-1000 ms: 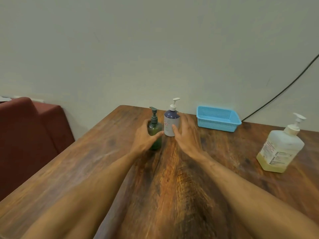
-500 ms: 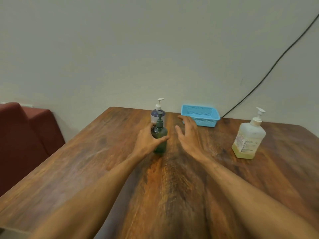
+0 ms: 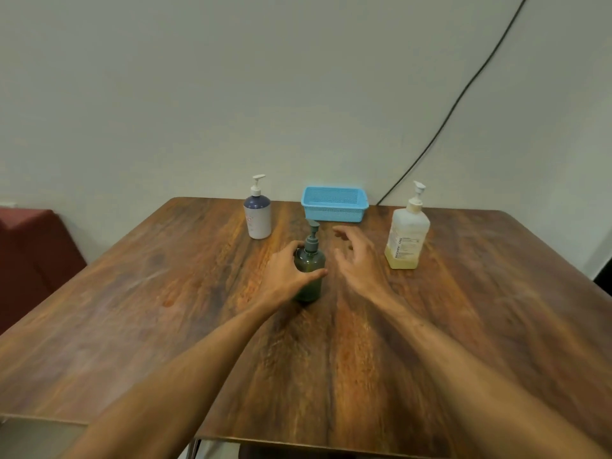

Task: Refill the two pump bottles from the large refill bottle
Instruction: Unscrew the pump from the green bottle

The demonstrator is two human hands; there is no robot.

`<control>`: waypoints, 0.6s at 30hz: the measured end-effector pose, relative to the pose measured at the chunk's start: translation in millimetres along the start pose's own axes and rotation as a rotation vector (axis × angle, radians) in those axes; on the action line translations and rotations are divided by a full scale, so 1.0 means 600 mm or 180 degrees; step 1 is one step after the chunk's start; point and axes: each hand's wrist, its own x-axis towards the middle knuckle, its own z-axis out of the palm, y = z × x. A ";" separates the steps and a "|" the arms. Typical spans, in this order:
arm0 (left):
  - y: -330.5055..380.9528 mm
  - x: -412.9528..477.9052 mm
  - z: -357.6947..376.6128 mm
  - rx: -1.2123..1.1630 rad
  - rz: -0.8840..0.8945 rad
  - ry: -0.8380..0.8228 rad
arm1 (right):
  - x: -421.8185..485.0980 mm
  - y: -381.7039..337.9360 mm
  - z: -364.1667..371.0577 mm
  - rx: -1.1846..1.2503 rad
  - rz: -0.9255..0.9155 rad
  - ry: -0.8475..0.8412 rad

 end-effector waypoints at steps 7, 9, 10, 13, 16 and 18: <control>0.006 -0.016 -0.001 -0.0259 -0.0033 0.0101 | 0.005 -0.044 0.022 0.0287 0.0259 -0.0401; 0.005 -0.019 -0.003 -0.0308 -0.0045 0.0091 | 0.013 -0.056 0.036 0.0270 0.0339 -0.0245; 0.004 -0.020 -0.003 -0.0344 -0.0050 0.0087 | 0.018 -0.058 0.043 0.0247 0.0359 -0.0155; -0.002 -0.020 -0.006 -0.0399 -0.0031 0.0091 | 0.033 -0.065 0.051 0.0259 0.0378 -0.0115; -0.008 -0.013 -0.011 -0.0370 0.0033 0.0059 | 0.045 -0.070 0.045 0.0203 0.0402 -0.0394; -0.009 -0.009 -0.012 -0.0286 0.0057 0.0010 | 0.050 -0.074 0.036 0.0262 0.0478 -0.0605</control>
